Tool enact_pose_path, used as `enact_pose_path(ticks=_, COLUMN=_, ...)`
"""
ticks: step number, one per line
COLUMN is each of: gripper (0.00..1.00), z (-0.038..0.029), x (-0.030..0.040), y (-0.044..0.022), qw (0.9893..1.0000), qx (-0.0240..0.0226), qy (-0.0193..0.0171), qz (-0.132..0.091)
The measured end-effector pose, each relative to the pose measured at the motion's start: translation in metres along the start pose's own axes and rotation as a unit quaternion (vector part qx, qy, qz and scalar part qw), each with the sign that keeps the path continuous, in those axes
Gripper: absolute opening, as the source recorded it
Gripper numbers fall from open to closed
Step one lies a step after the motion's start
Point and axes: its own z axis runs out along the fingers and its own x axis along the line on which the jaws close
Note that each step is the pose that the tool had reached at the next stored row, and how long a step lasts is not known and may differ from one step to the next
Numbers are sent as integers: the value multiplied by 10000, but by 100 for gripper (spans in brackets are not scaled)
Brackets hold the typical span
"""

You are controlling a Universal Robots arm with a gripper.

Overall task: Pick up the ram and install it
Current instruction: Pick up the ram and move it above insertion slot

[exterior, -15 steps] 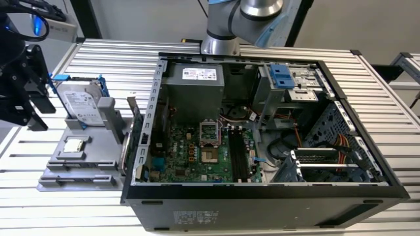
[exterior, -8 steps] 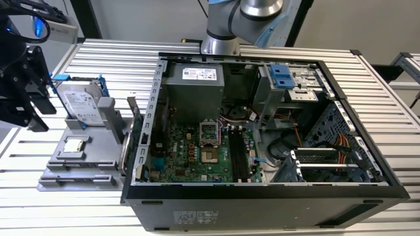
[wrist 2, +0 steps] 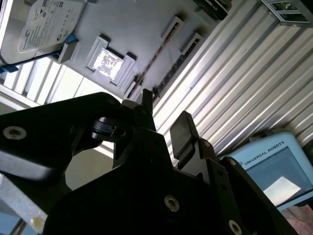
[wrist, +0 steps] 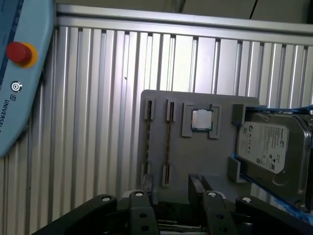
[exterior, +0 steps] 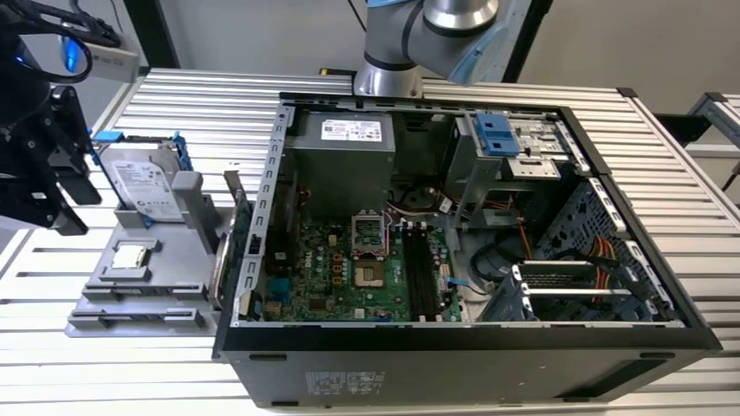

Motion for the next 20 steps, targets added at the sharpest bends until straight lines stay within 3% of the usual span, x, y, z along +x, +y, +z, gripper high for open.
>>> enact_pose_path(ticks=20, gripper=100, z=150, x=4, y=-2, qw=9999, qx=-3, qy=6, qz=-103)
